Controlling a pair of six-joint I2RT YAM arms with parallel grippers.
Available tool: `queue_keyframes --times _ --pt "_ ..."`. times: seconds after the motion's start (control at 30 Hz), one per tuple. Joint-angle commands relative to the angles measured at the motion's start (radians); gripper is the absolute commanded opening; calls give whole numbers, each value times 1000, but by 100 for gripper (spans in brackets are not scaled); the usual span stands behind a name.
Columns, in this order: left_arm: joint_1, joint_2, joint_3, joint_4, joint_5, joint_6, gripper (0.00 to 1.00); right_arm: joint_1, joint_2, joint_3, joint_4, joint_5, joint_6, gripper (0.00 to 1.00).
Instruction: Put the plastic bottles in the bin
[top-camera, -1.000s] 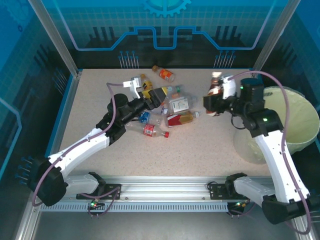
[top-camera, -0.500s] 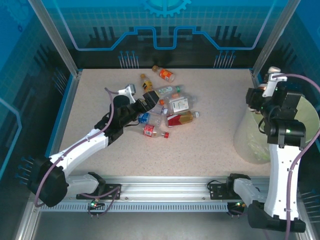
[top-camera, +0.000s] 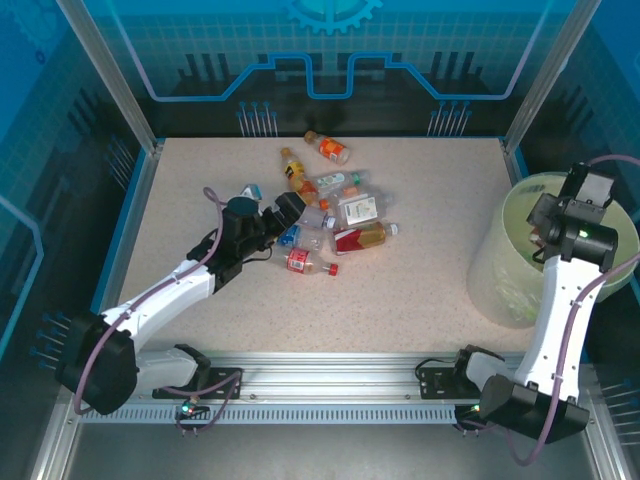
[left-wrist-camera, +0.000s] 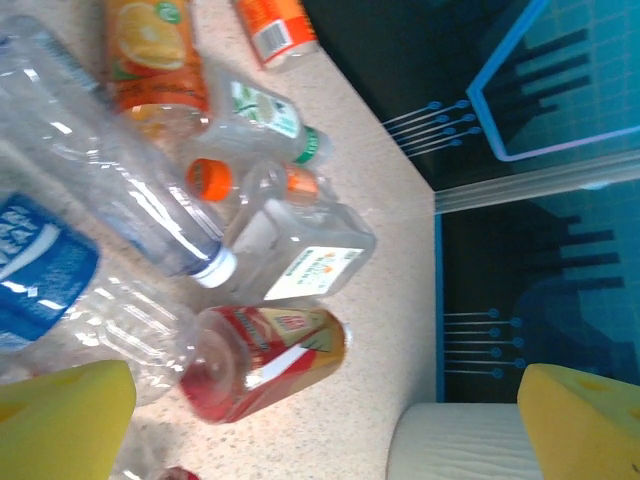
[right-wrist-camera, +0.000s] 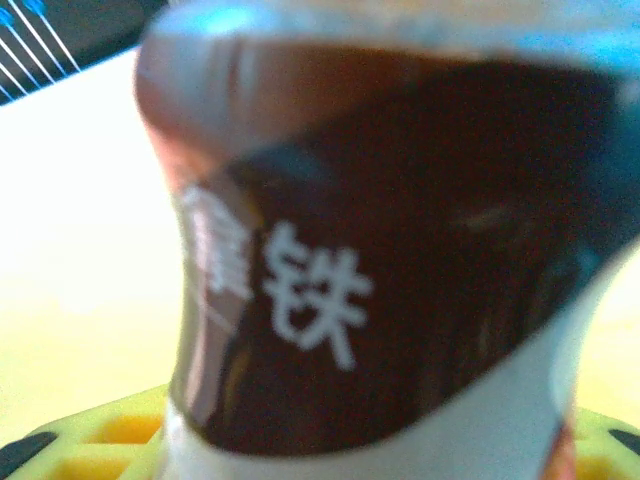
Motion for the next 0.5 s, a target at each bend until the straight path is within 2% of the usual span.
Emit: queue_keyframes --times 0.0,0.13,0.27,0.47 --pt "24 -30 -24 -102 -26 -28 99 -17 26 -42 -47 26 38 44" --pt "44 -44 -29 -211 -72 -37 99 -18 58 -77 -44 15 62 47" --pt "87 -42 -23 -346 -116 -82 99 -9 66 -113 -26 -18 79 61" --pt "132 -44 -59 -354 -108 -112 99 -4 45 -115 -12 -24 83 72"
